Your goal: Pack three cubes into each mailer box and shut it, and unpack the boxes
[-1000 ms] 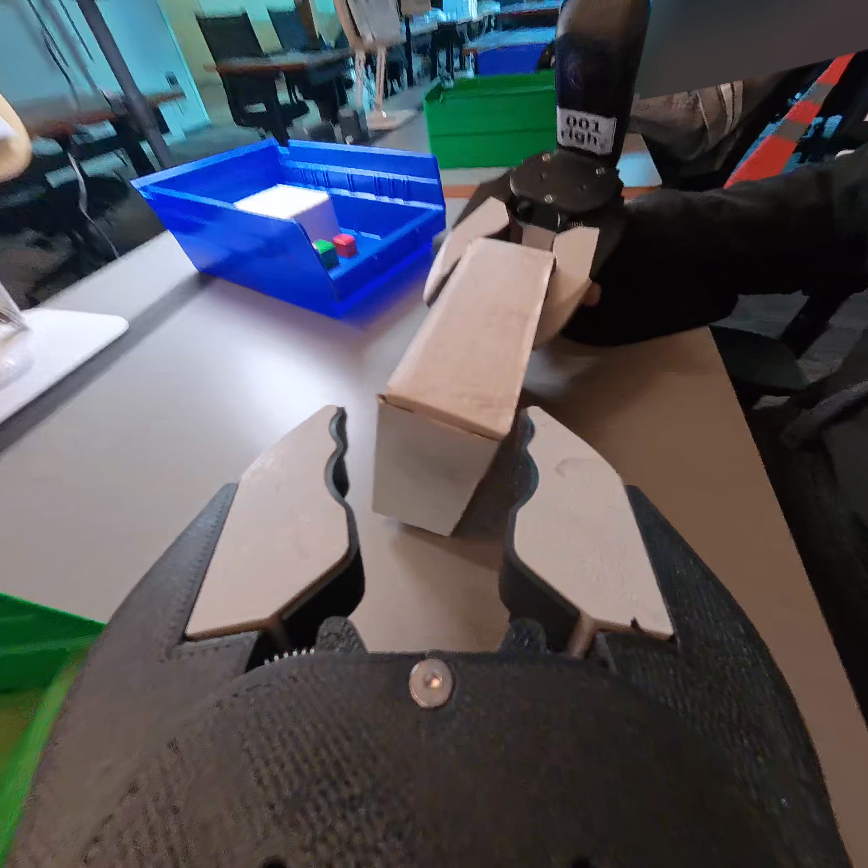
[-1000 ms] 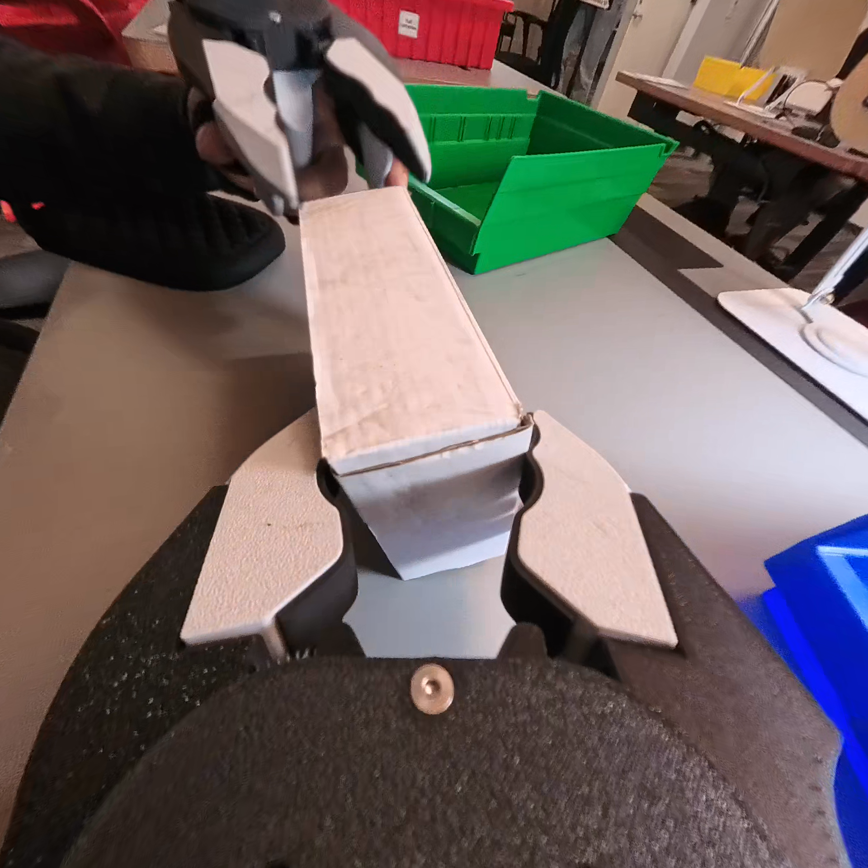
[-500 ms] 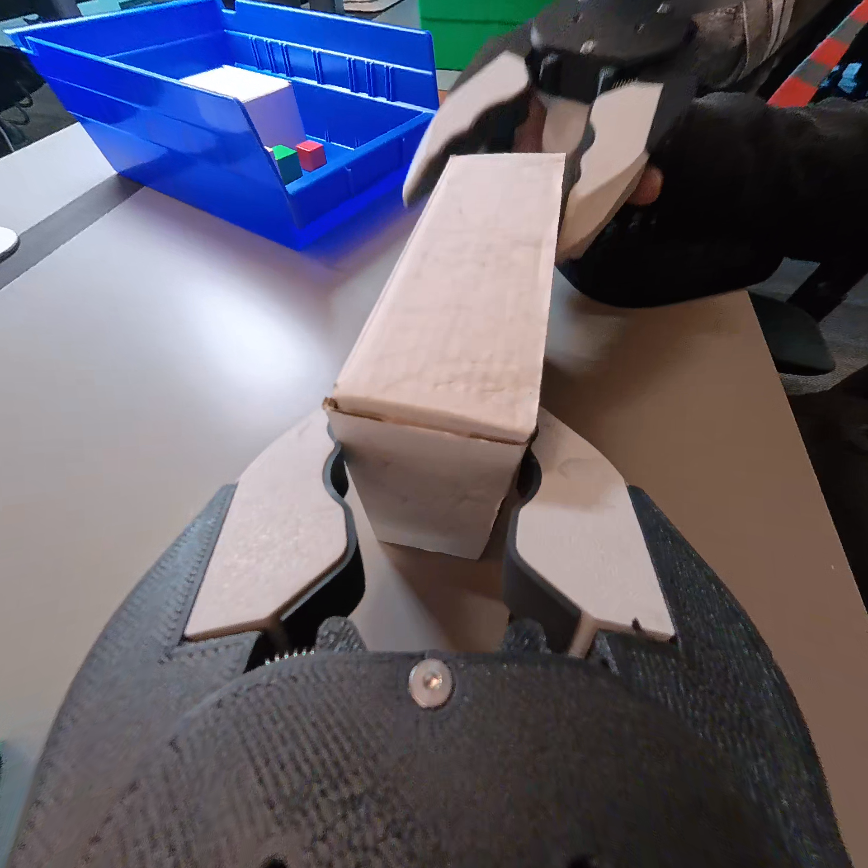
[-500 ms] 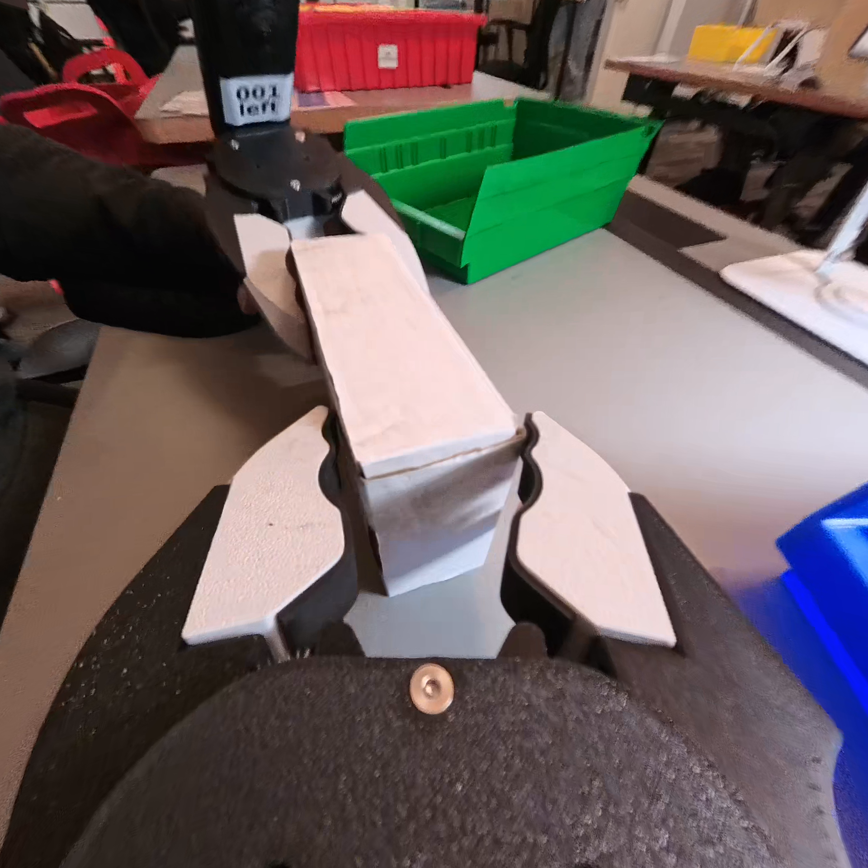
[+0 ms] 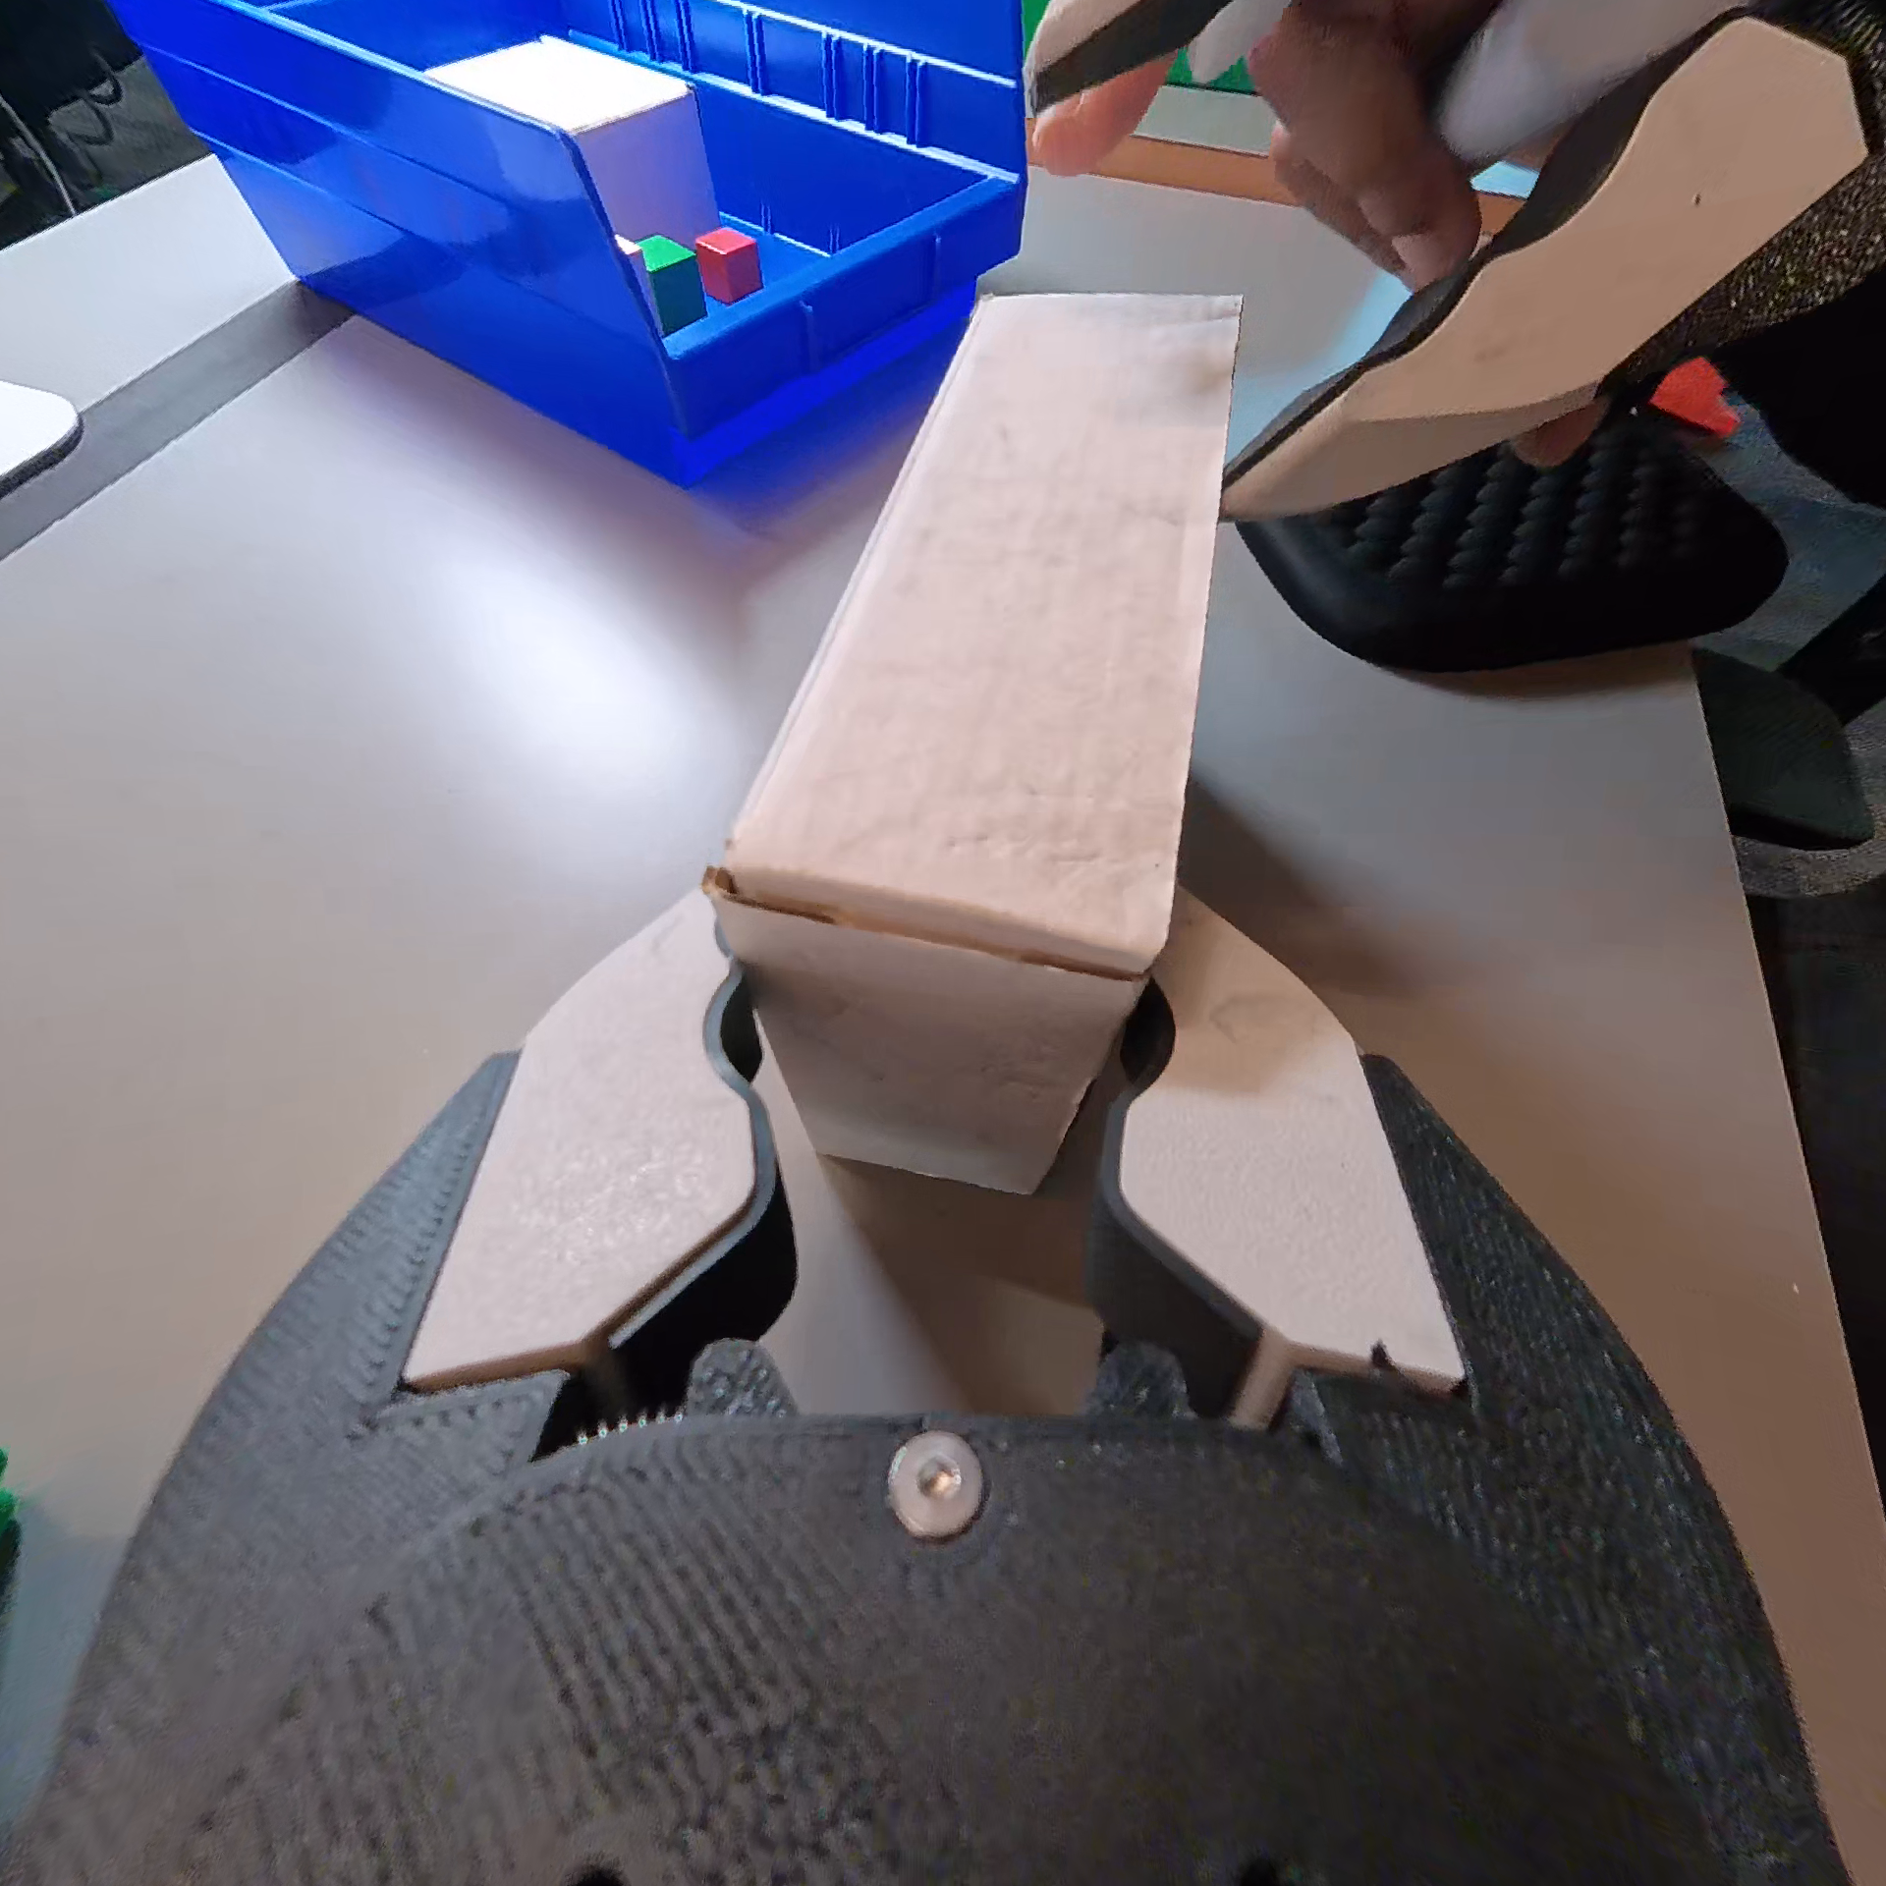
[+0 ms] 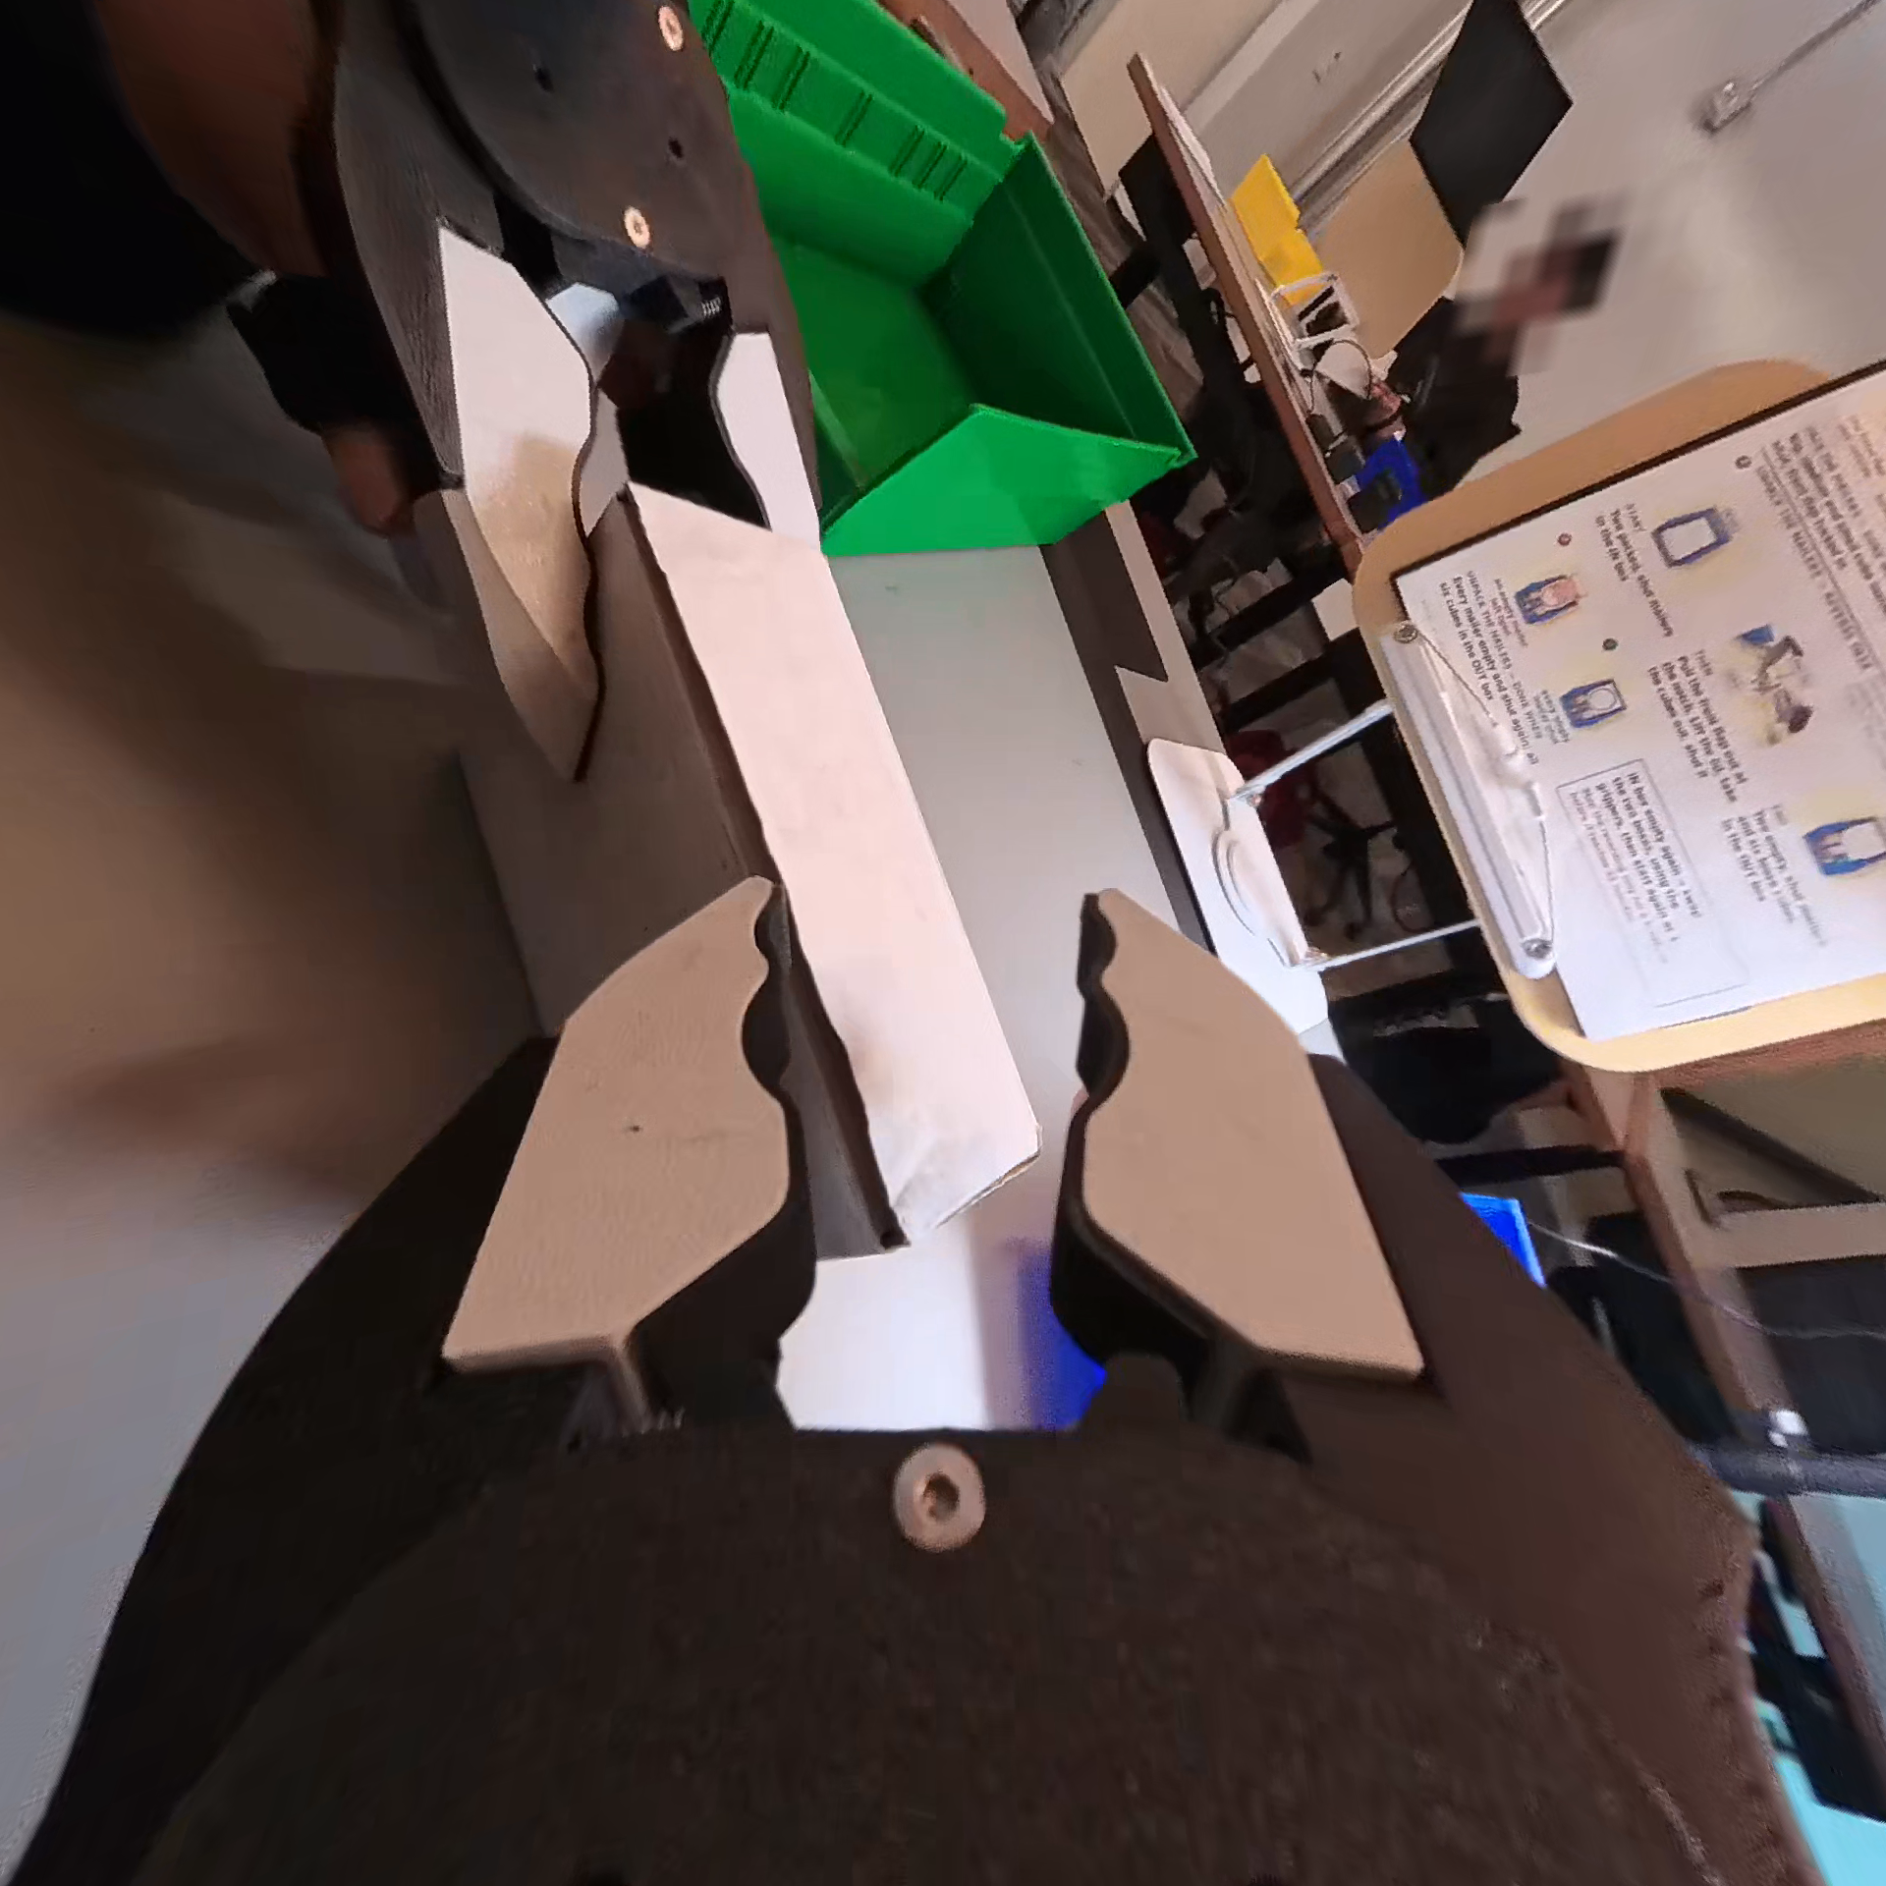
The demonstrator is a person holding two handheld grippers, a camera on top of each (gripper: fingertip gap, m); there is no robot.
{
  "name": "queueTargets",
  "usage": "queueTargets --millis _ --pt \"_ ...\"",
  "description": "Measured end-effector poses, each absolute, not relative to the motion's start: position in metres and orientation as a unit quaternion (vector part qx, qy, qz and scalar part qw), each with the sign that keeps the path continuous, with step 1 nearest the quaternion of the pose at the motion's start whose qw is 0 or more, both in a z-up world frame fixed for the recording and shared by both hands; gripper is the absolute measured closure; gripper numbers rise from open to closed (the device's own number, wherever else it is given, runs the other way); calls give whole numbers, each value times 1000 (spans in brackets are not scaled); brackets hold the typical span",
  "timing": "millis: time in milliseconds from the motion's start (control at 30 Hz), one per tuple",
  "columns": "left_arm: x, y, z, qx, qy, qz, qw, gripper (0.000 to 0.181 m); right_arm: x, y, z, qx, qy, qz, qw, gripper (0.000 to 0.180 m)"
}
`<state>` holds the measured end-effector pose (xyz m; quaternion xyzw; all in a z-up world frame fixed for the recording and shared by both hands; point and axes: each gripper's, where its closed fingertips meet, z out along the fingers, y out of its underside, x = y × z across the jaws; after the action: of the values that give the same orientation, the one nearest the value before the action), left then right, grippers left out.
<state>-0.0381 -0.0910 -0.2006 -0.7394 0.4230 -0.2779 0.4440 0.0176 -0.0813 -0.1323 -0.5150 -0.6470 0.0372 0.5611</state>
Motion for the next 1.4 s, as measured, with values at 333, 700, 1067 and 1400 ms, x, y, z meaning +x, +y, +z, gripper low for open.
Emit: queueTargets --millis 333,700,1067,1400 --pt "-38 -93 -201 -740 431 -272 439 113 2 -84 -131 -433 -689 -104 572 142" --pt "-43 -85 -194 -690 478 -193 508 112 -17 -72 -133 -424 -754 -99 492 178" --pt "-70 -87 -203 -694 476 -215 496 108 -16 -63 -106 -512 -762 -5 396 178" --pt "-58 -120 -182 -695 427 -389 428 107 -12 -63 -95 -533 -750 5 392 178"
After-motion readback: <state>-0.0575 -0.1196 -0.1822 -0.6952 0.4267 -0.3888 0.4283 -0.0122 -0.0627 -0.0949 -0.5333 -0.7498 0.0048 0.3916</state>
